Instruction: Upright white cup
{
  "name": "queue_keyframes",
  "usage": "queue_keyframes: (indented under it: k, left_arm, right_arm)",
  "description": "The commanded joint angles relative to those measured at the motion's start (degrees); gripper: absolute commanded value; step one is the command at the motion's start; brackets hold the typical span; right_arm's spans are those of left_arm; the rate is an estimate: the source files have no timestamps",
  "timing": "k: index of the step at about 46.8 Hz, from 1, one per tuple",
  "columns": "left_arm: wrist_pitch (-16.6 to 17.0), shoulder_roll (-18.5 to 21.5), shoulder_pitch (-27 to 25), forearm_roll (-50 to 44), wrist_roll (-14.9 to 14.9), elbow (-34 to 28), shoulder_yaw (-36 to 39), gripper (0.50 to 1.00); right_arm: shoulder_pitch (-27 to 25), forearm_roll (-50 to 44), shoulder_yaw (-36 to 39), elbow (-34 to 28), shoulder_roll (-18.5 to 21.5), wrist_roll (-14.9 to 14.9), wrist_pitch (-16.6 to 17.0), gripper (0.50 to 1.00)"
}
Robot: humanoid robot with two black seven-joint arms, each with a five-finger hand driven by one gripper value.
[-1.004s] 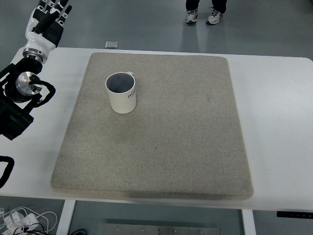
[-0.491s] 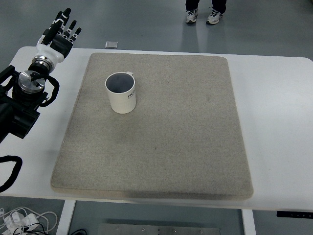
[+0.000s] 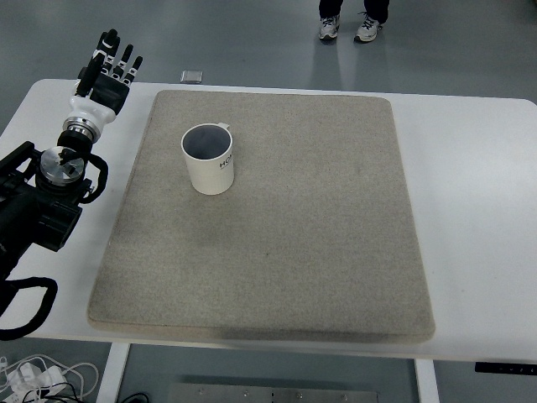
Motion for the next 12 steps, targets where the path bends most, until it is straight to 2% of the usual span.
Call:
queue_keyframes:
  k: [1,12]
  left_arm:
    - [-0.1,-0.3,0.0,0.0,-0.5,0.4,0.0,0.992]
    - [0.2,-1.2,0.2,0.1,-0.6,0.5,0.1,0.992]
  right_arm:
    - [0.0,0.0,0.1,0.0,0.0,0.0,0.1,0.952]
    - [-0.1,0.1,0.4,0.0,0.0,0.1,-0.1,0.952]
